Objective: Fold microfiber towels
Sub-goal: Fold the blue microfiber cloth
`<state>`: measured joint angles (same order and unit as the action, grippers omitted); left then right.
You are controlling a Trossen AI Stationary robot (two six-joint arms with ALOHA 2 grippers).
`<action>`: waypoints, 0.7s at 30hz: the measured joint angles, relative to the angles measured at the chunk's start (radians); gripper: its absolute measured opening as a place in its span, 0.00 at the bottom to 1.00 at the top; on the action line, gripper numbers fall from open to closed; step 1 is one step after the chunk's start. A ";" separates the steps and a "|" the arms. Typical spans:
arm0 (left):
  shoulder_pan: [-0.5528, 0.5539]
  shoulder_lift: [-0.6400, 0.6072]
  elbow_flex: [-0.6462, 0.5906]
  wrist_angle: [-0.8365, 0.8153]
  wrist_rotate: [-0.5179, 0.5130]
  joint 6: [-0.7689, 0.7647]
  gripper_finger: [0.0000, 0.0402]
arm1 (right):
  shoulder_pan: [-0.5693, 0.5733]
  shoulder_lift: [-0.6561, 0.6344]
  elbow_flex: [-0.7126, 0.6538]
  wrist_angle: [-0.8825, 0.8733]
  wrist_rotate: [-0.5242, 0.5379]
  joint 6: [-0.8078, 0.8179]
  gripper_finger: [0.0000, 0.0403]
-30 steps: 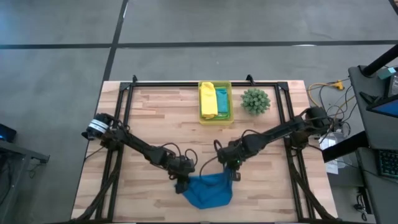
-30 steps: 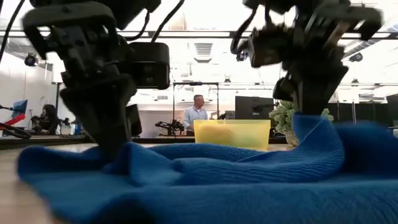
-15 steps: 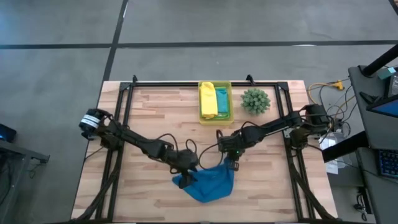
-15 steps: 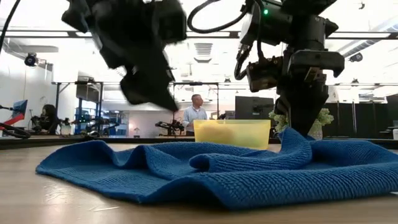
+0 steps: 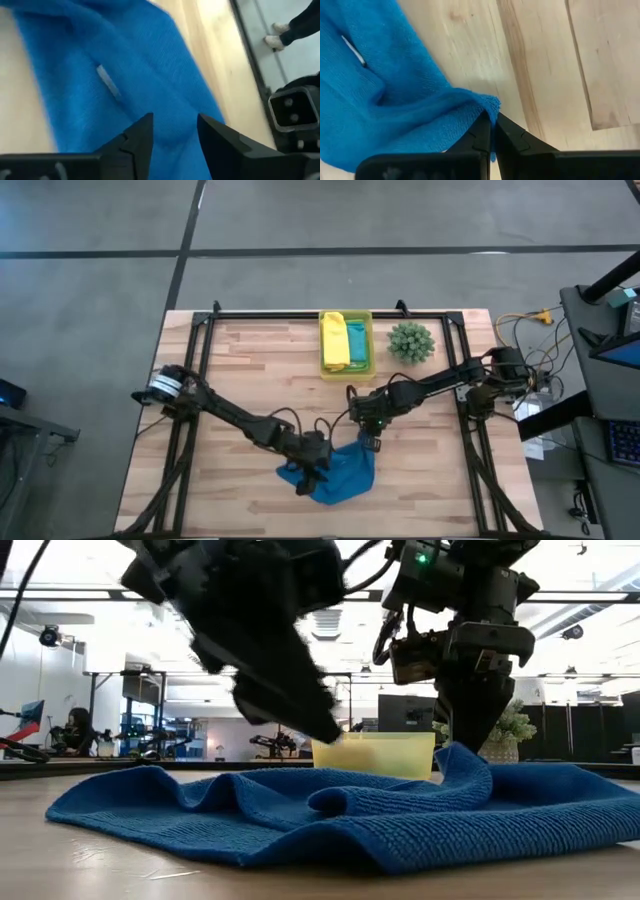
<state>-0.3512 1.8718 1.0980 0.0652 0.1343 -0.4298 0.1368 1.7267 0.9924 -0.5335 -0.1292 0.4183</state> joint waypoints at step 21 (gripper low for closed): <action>-0.059 0.136 0.100 -0.098 -0.107 0.058 0.06 | 0.000 0.000 -0.009 0.002 0.002 0.042 0.02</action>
<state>-0.4105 2.0076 1.1982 -0.0326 0.0269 -0.3715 0.1368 1.7267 0.9833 -0.5315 -0.1268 0.4603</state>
